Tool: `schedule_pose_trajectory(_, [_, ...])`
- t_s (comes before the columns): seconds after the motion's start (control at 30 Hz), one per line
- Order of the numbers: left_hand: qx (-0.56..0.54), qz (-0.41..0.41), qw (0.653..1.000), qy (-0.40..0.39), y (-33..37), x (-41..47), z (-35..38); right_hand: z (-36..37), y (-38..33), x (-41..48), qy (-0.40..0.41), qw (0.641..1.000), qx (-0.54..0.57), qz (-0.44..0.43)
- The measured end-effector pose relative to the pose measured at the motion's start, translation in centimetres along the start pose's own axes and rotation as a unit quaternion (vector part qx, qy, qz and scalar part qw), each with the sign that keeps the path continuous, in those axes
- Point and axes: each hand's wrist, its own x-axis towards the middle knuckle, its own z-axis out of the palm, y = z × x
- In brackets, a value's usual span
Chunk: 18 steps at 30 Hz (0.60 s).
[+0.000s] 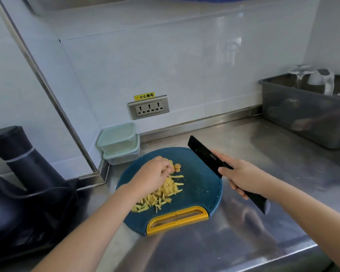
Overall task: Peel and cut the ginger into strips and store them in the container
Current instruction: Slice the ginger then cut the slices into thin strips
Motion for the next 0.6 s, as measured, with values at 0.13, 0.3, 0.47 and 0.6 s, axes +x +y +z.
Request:
schedule_pose_trajectory(0.13, [0.008, -0.025, 0.999, -0.037, -2.4, 2.5, -0.3, 1.2, 0.4, 1.5, -0.012, 1.0, -0.027, 0.007])
schedule_pose_trajectory(0.3, [0.024, -0.004, 0.996, -0.084, -3.5, 4.2, 0.0, 1.5, 1.0, 2.5, -0.009, 0.999, -0.034, 0.013])
schedule_pose_trajectory(0.47, [0.036, -0.018, 0.995, -0.093, -3.7, 4.9, 0.1, 1.3, 1.1, 3.2, -0.022, 0.999, -0.035, 0.023])
schedule_pose_trajectory(0.6, [0.008, -0.041, 0.99, -0.131, -3.4, 5.4, -0.4, 1.1, 0.8, 3.8, -0.035, 0.998, -0.041, 0.032])
